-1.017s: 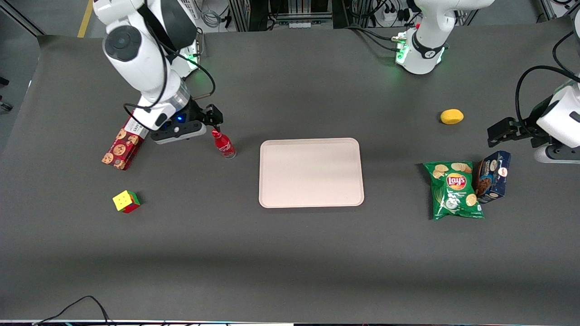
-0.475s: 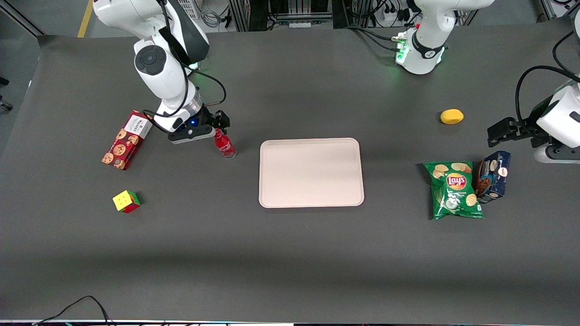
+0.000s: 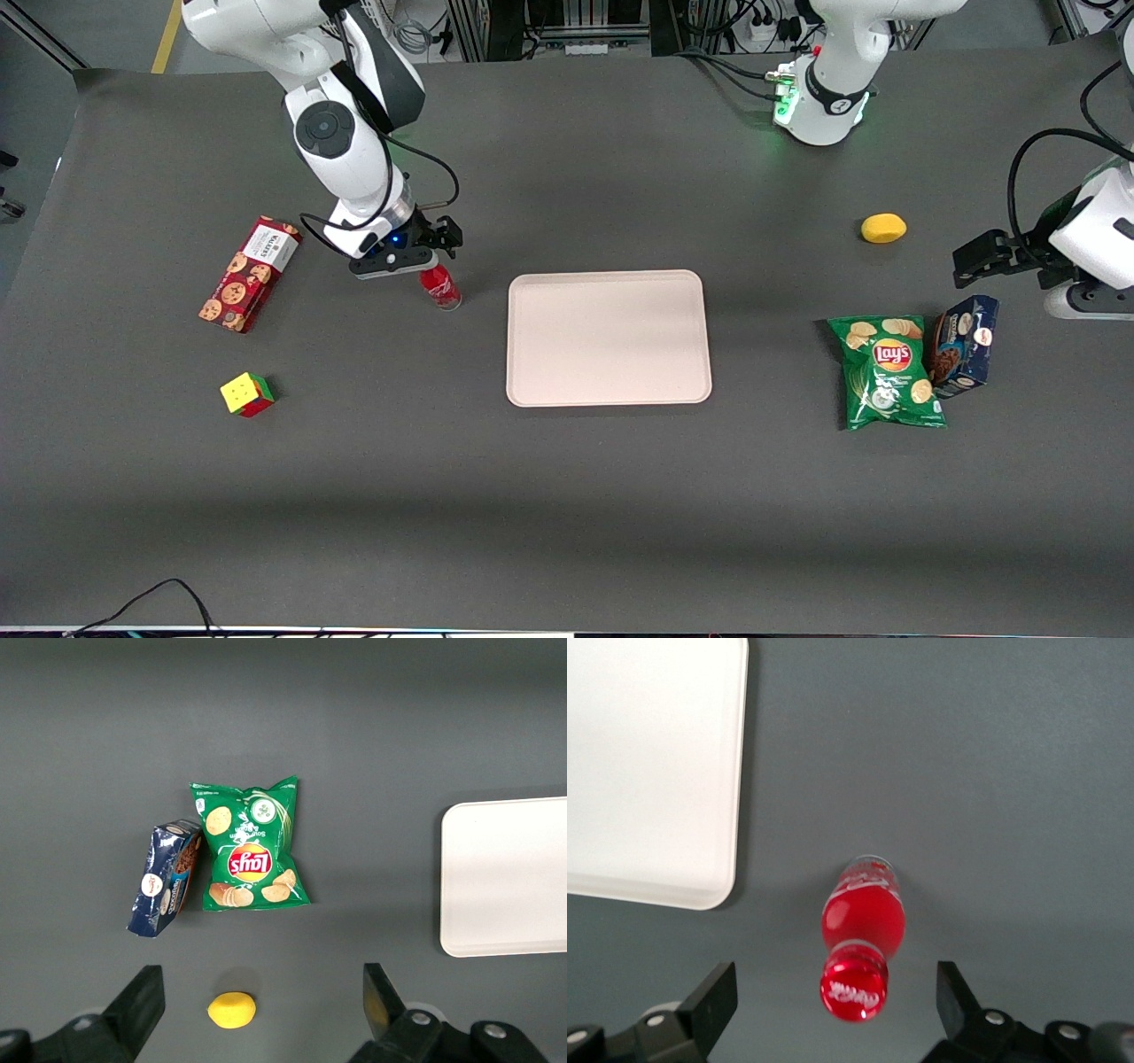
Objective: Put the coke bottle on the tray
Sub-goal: 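Close the right gripper around the bottle's body and lift it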
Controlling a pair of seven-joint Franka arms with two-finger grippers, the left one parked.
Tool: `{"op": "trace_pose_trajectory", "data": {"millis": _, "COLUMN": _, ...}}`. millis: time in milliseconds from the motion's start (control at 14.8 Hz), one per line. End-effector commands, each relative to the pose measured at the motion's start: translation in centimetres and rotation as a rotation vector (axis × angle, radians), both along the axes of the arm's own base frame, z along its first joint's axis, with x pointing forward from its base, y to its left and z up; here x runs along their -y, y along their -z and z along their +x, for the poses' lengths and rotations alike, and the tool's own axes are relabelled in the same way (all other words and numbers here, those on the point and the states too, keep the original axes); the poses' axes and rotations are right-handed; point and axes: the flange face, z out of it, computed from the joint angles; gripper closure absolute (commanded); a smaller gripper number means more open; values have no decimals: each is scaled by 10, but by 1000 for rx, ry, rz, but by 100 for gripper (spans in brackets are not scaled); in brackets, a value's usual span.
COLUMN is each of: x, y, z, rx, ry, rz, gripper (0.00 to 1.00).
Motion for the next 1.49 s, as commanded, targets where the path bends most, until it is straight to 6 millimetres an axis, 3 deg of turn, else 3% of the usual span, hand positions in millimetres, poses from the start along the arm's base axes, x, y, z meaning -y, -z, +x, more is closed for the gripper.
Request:
{"op": "trace_pose_trajectory", "data": {"millis": 0, "x": -4, "y": 16, "z": 6, "rx": 12, "ry": 19, "rz": 15, "gripper": 0}}
{"op": "trace_pose_trajectory", "data": {"millis": 678, "x": 6, "y": 42, "z": -4, "rx": -42, "ry": 19, "rz": -25, "gripper": 0}}
{"op": "trace_pose_trajectory", "data": {"millis": 949, "x": 6, "y": 43, "z": -4, "rx": -44, "ry": 20, "rz": -25, "gripper": 0}}
{"op": "trace_pose_trajectory", "data": {"millis": 1153, "x": 6, "y": 42, "z": -4, "rx": -42, "ry": 20, "rz": -25, "gripper": 7}}
{"op": "trace_pose_trajectory", "data": {"millis": 1424, "x": 8, "y": 42, "z": -1, "rx": -43, "ry": 27, "rz": -24, "gripper": 41}}
